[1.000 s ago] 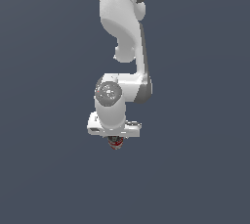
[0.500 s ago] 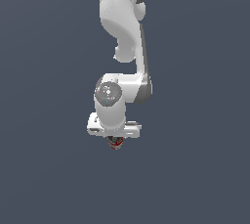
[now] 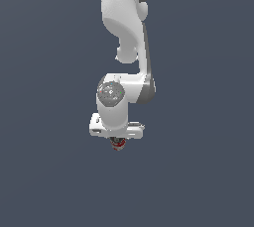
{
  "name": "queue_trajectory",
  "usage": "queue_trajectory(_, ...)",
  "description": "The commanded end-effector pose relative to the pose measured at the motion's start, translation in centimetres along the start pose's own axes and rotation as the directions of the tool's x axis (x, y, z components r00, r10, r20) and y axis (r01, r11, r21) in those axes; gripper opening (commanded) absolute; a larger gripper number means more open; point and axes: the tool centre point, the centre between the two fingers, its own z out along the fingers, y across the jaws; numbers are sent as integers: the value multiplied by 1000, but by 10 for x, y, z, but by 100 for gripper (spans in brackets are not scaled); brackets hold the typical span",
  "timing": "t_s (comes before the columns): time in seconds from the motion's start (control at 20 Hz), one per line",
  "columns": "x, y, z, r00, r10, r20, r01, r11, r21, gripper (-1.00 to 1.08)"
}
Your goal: Pick up the object and move it to a goal position.
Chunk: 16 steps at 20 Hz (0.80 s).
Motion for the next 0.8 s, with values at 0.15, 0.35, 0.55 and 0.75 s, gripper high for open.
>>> queue_trajectory(0.15, -6, -9, -19, 1000, -1, -5, 1, 1000, 0, -100)
queue_trajectory(0.35, -15, -19, -41, 1000, -1, -5, 1, 1000, 0, -100)
queue_trajectory(0.55, -27, -34, -72, 1000, -1, -5, 1, 1000, 0, -100)
queue_trajectory(0.75, -43, -53, -111, 1000, -1, -5, 1, 1000, 0, -100)
